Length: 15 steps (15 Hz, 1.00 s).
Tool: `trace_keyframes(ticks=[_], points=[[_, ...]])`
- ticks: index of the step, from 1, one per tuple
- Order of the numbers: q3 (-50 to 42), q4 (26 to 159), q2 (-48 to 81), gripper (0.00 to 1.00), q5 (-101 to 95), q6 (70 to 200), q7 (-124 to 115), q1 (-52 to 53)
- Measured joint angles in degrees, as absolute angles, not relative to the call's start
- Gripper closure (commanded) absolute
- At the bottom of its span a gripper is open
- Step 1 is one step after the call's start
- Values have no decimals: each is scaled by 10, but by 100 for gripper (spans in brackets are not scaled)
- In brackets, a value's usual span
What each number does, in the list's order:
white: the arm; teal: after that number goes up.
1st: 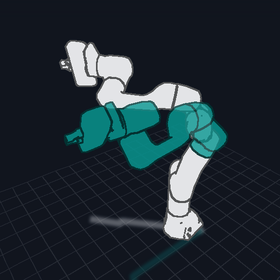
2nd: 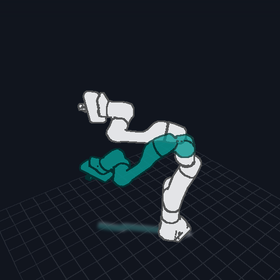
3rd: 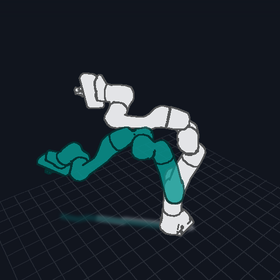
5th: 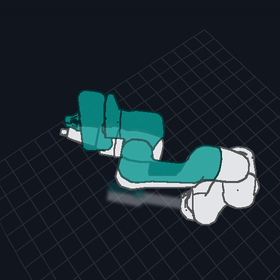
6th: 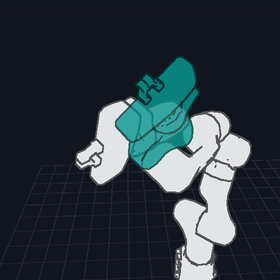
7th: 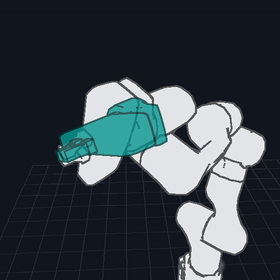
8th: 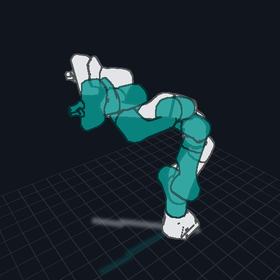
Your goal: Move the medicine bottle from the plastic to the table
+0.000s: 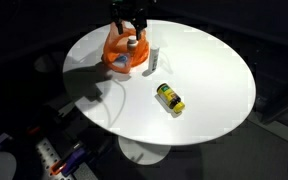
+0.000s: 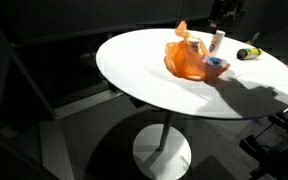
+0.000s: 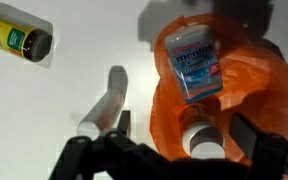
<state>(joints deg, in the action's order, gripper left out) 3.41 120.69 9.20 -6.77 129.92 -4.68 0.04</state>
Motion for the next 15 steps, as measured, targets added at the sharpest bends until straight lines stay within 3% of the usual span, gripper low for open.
trace_keyframes(ticks=[15], points=[[34,1088,220,3,-73,1299,2,39]])
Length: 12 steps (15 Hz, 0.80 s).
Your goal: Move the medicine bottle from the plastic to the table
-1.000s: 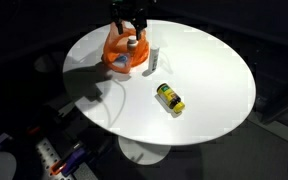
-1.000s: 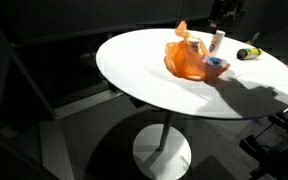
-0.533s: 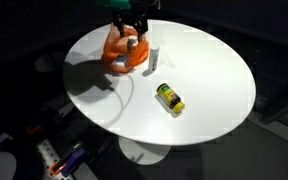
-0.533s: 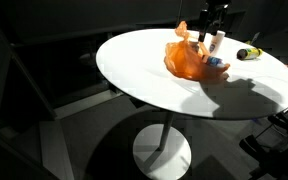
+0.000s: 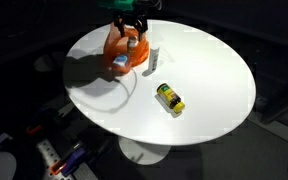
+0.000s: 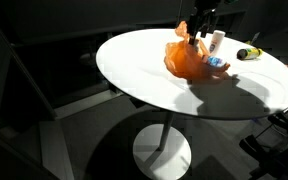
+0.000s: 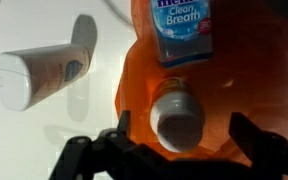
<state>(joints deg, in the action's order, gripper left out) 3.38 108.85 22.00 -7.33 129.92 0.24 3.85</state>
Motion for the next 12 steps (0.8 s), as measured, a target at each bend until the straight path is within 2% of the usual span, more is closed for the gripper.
trace_keyframes(ticks=[2,4,7,8,10,12], points=[[34,1078,230,12,-74,1299,5,42],[34,1070,238,30,-74,1299,6,44],[34,1061,247,44,-75,1299,7,48],[34,1060,248,60,-76,1299,7,49],[33,1058,249,77,-81,1299,7,51],[32,1052,247,81,-86,1299,7,52]])
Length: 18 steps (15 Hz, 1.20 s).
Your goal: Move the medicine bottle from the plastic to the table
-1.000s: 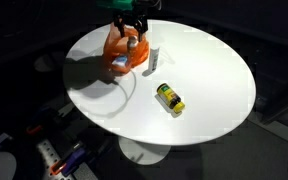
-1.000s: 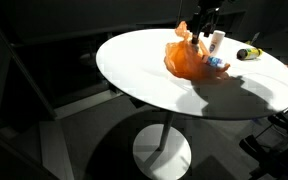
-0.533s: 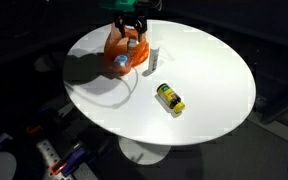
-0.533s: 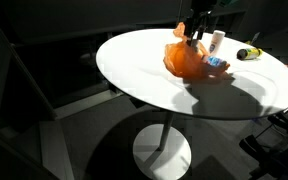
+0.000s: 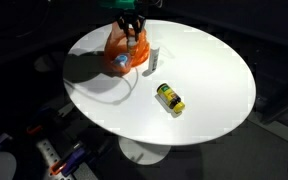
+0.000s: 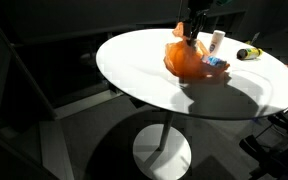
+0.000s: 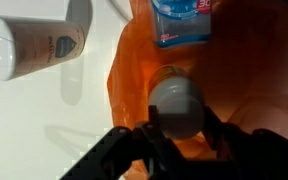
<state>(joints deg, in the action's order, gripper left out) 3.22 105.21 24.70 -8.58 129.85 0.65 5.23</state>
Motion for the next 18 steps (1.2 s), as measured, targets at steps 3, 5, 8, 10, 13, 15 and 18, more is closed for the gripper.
trace_keyframes(ticks=[3,5,8,10,13,15,18], points=[[29,1052,243,81,-87,1297,5,53],[26,1053,233,81,-87,1290,5,53],[25,1057,208,81,-83,1264,5,49],[25,1063,186,81,-70,1246,9,45],[24,1074,148,81,-48,1224,14,33],[19,1082,124,81,-41,1221,13,24],[6,1089,94,81,-38,1222,9,9]])
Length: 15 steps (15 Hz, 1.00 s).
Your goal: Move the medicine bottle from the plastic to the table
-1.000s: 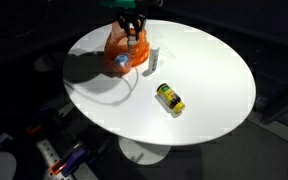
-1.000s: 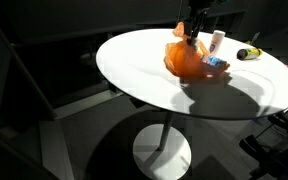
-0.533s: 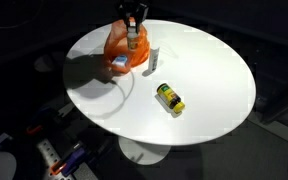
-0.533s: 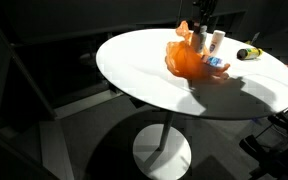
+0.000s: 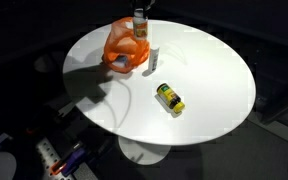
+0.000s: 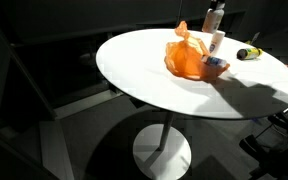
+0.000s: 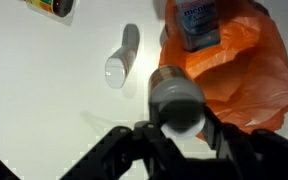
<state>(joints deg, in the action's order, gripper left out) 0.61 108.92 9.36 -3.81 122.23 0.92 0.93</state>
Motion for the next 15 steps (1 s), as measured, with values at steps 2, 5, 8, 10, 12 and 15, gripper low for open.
trace_keyframes(ticks=[2,5,8,10,12,15], points=[[-3,1093,77,81,-35,1223,4,0],[-18,1098,57,81,-33,1224,-7,-14],[-33,1099,51,81,-29,1226,-17,-27],[-41,1102,51,81,-28,1230,-26,-36],[-49,1110,52,81,-28,1239,-35,-43],[-59,1124,59,81,-15,1254,-42,-52]])
